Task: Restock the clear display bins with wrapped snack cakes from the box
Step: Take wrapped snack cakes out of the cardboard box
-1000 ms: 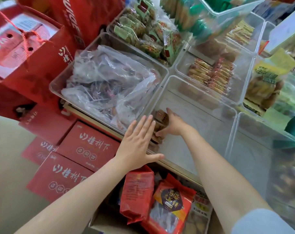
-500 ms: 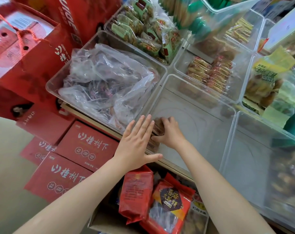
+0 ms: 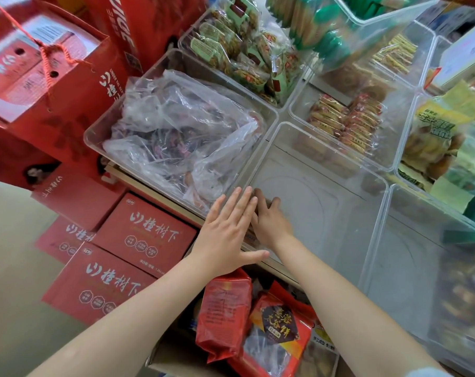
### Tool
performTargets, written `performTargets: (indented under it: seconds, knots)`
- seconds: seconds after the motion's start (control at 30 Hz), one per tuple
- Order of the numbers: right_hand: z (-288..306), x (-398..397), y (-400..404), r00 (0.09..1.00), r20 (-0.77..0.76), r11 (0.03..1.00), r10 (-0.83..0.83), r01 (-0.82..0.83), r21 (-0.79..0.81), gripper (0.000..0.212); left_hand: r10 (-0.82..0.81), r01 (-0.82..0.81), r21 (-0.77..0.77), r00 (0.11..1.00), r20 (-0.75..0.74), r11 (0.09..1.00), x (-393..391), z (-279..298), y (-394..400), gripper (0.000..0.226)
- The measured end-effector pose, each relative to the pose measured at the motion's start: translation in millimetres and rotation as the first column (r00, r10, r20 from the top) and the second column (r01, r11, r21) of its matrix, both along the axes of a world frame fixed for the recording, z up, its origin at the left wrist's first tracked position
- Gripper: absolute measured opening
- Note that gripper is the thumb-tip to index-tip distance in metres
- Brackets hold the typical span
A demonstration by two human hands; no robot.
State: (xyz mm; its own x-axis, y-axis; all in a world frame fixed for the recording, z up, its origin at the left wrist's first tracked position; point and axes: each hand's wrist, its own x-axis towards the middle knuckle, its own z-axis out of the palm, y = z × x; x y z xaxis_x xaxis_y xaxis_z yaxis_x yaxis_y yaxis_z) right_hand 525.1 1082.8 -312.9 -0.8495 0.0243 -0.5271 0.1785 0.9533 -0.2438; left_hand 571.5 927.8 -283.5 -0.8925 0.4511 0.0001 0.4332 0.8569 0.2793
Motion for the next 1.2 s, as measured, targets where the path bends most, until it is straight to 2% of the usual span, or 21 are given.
performTargets:
  seconds: [0.1, 0.23, 0.27, 0.37, 0.5, 0.6, 0.7, 0.77, 0.83, 0.9, 1.0, 1.07, 1.2]
  knots:
    - [-3, 1, 3, 0.999, -0.001, 0.993, 0.049, -0.049, 0.103, 0.072, -0.005, 0.005, 0.004, 1.0, 0.013, 1.0, -1, 1, 0, 0.11]
    - [-12, 3, 3, 0.986, 0.043, 0.987, 0.163, -0.163, 0.009, 0.097, -0.014, 0.014, 0.018, 1.0, 0.017, 1.0, -1, 2, 0, 0.111]
    - [-7, 3, 5, 0.987, 0.067, 0.989, 0.147, -0.146, -0.017, 0.096, -0.014, 0.014, 0.021, 1.0, 0.012, 1.0, -1, 2, 0, 0.11]
    - [17, 5, 15, 0.996, 0.063, 0.997, 0.066, -0.063, -0.054, 0.074, -0.019, 0.019, 0.01, 1.0, 0.012, 1.0, 0, 2, 0, 0.11]
    - [50, 31, 33, 0.999, -0.042, 0.987, -0.029, 0.022, -0.157, 0.063, -0.023, 0.026, -0.042, 0.997, 0.073, 0.999, -2, 9, 0, 0.111]
    - [88, 70, 64, 0.984, -0.155, 0.972, -0.085, 0.048, -0.23, 0.042, -0.009, 0.015, -0.075, 0.996, 0.091, 0.997, 7, 18, 4, 0.104]
    - [140, 132, 111, 0.915, -0.377, 0.958, -0.144, 0.033, -0.286, 0.021, -0.022, 0.022, 0.087, 1.0, -0.004, 0.996, 43, 37, 41, 0.08]
    - [177, 187, 147, 0.835, -0.504, 0.953, -0.222, 0.075, -0.294, 0.015, -0.102, 0.094, 0.253, 0.995, 0.018, 0.963, 85, 54, 93, 0.072]
    - [207, 245, 189, 0.748, -0.593, 0.947, -0.296, 0.15, -0.283, 0.013, -0.222, 0.135, 0.415, 0.96, 0.169, 0.9, 138, 76, 155, 0.059]
    - [228, 303, 232, 0.672, -0.643, 0.93, -0.367, 0.255, -0.265, 0.014, -0.375, 0.156, 0.535, 0.866, 0.33, 0.831, 191, 100, 216, 0.054]
    - [247, 382, 295, 0.563, -0.664, 0.862, -0.491, 0.423, -0.279, 0.014, -0.538, 0.225, 0.61, 0.744, 0.397, 0.76, 261, 128, 295, 0.055]
    - [252, 429, 334, 0.524, -0.664, 0.826, -0.534, 0.489, -0.278, 0.015, -0.591, 0.207, 0.668, 0.69, 0.419, 0.715, 301, 140, 337, 0.064]
    - [233, 494, 397, 0.565, -0.582, 0.777, -0.584, 0.596, -0.202, 0.019, -0.575, 0.091, 0.701, 0.651, 0.495, 0.707, 360, 147, 396, 0.092]
